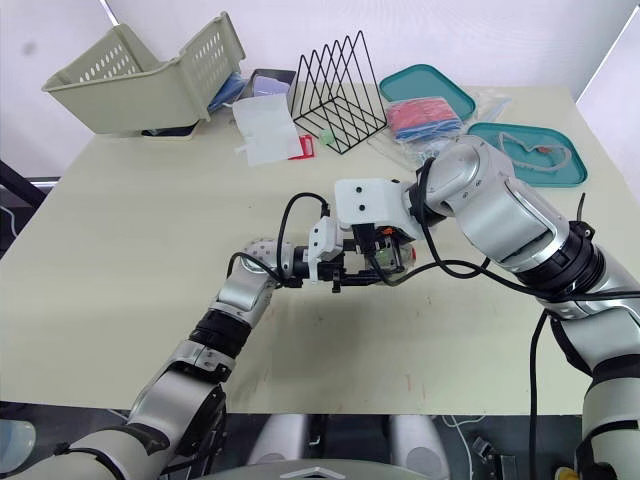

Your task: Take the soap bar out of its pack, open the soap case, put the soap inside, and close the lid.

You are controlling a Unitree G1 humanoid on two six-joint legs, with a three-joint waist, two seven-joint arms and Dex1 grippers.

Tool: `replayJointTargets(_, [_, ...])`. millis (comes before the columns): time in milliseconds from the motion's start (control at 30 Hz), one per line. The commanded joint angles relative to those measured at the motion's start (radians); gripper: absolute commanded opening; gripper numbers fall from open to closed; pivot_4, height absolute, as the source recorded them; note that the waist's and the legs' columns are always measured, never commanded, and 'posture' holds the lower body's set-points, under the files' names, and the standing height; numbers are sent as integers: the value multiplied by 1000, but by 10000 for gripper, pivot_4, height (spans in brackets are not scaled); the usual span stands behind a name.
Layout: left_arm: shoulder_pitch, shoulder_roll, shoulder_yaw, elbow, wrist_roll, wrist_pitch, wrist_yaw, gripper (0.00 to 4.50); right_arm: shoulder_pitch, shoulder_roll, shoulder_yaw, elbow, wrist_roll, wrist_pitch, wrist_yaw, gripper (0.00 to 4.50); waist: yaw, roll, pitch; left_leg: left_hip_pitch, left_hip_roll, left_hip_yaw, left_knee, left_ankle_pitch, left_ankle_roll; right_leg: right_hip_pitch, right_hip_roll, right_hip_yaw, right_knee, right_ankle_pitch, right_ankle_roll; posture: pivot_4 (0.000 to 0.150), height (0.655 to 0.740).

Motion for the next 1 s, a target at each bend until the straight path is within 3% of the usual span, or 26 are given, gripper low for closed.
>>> replayJointTargets(33, [-5, 2, 11, -36, -22, -26, -10, 19548, 27, -8, 35, 33, -45, 8, -15, 497, 0, 0, 0, 0, 0, 0, 0, 0, 0, 0, 0, 0, 0, 0, 0, 1500, 7400])
replayJointTargets(1000, [-12, -5, 11, -22, -16, -35, -8, 19548, 48, -20, 46, 49, -85, -33, -10, 497, 0, 0, 0, 0, 0, 0, 0, 0, 0, 0, 0, 0, 0, 0, 0, 1500, 7400])
